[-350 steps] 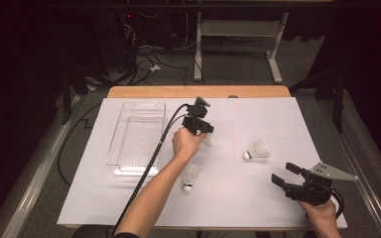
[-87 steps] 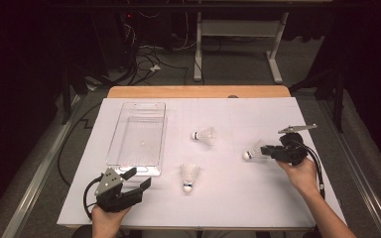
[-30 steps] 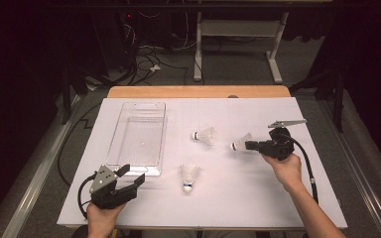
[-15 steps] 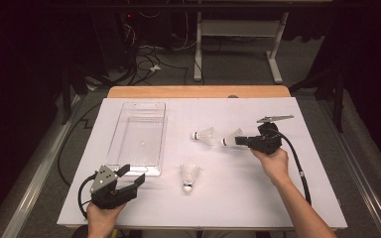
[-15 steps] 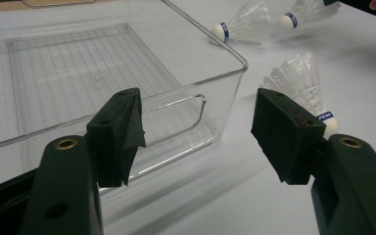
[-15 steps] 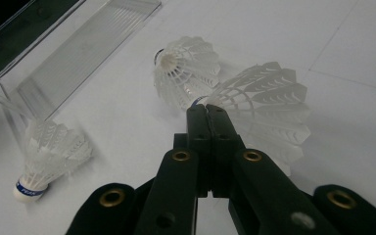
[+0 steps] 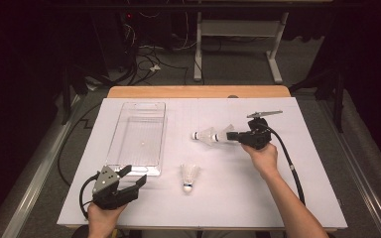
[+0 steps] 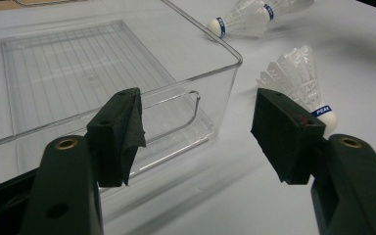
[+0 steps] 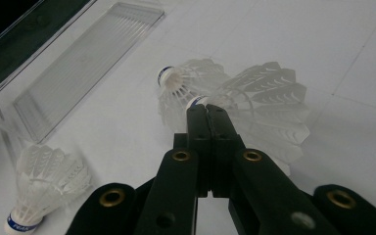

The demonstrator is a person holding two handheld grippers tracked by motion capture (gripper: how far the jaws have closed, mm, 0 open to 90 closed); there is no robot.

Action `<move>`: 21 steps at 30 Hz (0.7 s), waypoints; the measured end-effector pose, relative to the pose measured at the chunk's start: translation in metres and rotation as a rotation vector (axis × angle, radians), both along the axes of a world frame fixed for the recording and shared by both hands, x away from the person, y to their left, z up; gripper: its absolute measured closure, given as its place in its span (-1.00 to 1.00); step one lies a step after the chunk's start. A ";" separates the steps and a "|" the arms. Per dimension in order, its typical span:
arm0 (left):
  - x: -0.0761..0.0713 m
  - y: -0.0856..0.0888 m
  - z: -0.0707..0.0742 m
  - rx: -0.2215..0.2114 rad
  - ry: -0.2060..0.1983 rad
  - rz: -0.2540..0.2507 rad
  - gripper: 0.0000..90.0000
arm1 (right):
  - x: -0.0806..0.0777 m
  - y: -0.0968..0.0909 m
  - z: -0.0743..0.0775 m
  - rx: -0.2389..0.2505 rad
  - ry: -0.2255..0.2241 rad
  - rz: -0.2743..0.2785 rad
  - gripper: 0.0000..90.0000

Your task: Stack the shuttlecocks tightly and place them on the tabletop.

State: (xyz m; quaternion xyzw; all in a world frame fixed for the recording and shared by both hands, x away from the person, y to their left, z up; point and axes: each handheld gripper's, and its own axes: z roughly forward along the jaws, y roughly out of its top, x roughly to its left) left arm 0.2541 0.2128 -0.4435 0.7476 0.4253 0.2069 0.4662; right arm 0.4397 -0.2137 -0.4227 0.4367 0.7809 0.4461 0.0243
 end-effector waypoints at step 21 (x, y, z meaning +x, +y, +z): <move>0.000 -0.001 -0.001 -0.007 0.010 -0.002 -0.18 | 0.012 0.032 -0.009 0.027 0.014 0.011 1.00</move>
